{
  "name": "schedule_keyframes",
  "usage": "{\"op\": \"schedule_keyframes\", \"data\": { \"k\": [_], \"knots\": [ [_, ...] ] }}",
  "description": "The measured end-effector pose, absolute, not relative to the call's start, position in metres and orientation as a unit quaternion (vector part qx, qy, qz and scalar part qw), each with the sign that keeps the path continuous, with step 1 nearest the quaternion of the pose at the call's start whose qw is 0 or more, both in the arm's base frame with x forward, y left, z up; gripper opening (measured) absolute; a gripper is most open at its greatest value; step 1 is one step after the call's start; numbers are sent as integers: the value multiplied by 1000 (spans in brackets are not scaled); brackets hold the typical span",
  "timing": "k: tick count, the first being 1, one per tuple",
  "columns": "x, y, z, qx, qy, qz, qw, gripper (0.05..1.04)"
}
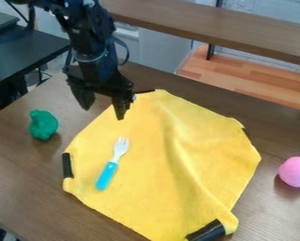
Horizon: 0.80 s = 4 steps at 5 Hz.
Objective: Move the fork to the top left edge of the cloth
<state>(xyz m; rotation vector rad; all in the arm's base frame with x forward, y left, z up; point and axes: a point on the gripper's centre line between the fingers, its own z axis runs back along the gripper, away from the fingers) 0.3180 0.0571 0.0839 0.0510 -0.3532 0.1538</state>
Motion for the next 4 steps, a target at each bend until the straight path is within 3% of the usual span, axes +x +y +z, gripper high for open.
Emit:
{"op": "schedule_keyframes", "data": {
  "k": [1,4],
  "knots": [
    [320,57,64,19,-156,88,984,1001],
    [338,42,25,42,-172,116,977,1001]
  ]
}}
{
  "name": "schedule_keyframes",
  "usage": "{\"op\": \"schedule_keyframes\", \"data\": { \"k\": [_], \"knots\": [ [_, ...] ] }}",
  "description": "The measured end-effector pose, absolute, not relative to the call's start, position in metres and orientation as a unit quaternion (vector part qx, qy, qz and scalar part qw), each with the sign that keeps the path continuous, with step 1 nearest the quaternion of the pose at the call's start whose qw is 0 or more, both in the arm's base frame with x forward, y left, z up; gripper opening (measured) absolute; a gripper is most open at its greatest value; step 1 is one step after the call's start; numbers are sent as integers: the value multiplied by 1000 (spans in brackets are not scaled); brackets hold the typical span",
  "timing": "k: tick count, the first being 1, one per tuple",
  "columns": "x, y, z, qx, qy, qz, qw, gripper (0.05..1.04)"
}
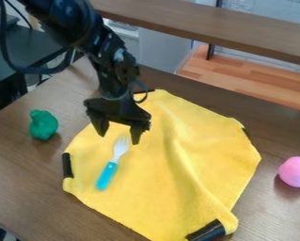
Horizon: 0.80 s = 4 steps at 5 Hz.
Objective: Move the fork to the top left edge of the cloth
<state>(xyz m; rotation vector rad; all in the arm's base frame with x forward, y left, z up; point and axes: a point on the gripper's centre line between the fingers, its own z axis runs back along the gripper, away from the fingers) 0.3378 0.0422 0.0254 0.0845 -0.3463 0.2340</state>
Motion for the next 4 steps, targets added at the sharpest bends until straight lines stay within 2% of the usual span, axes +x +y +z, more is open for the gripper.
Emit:
{"op": "schedule_keyframes", "data": {
  "k": [2,3,4],
  "knots": [
    [336,41,9,43,-155,128,979,1001],
    [342,39,-1,52,-150,155,975,960],
    [348,39,-2,58,-152,170,972,688]
  ]
}}
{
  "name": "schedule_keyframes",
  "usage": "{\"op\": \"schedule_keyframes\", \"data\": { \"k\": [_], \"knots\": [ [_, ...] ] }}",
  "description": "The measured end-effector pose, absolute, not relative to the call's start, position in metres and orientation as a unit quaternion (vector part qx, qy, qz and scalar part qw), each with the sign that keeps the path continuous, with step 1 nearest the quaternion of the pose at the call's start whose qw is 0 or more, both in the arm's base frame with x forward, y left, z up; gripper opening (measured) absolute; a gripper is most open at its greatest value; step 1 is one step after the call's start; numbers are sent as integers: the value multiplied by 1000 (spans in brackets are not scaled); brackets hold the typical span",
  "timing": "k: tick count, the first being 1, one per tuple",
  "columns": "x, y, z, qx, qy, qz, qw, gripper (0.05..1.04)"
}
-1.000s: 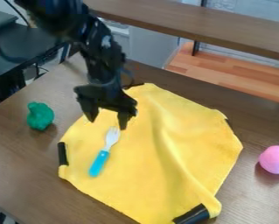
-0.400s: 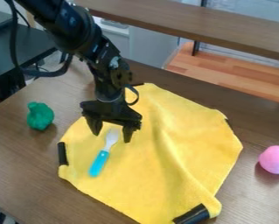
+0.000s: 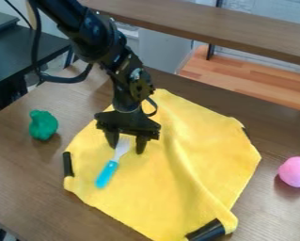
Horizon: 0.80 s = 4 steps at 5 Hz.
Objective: Move the fork to the top left edge of the cloth
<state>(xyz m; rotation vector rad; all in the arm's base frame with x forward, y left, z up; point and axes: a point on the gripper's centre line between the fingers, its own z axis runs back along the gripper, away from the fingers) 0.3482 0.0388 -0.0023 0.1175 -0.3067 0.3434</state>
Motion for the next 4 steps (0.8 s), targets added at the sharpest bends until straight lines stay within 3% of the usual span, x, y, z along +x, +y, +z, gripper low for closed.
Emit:
{"op": "schedule_keyframes", "data": {
  "k": [1,2,4],
  "knots": [
    [350,35,-2,49,-146,169,973,409],
    [350,47,1,31,-128,184,974,350],
    [378,78,36,-6,-90,222,971,350]
  ]
}}
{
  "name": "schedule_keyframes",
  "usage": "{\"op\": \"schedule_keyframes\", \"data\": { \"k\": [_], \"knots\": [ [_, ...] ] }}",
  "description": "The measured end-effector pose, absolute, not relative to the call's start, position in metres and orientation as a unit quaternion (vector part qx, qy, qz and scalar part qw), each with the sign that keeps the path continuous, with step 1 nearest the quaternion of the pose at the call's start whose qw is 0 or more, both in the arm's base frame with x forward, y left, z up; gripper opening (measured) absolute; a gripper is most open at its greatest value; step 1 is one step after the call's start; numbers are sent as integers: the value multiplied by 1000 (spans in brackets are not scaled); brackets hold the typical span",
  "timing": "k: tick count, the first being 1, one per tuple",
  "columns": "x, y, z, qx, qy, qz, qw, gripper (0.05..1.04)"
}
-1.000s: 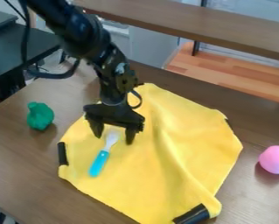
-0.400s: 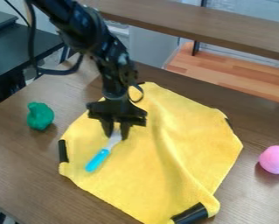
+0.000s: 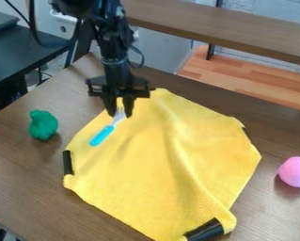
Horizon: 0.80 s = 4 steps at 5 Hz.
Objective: Move the fork to the top left edge of the cloth
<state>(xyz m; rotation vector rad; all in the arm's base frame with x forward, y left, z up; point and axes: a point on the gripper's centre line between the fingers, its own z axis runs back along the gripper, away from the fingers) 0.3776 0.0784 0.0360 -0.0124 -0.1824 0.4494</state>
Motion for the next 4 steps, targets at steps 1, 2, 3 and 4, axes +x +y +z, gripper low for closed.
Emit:
{"op": "schedule_keyframes", "data": {
  "k": [1,2,3,4],
  "knots": [
    [397,95,42,-5,-89,246,965,350],
    [424,114,36,29,-116,268,956,350],
    [442,130,31,64,-152,267,950,350],
    [456,136,34,67,-176,257,948,350]
  ]
}}
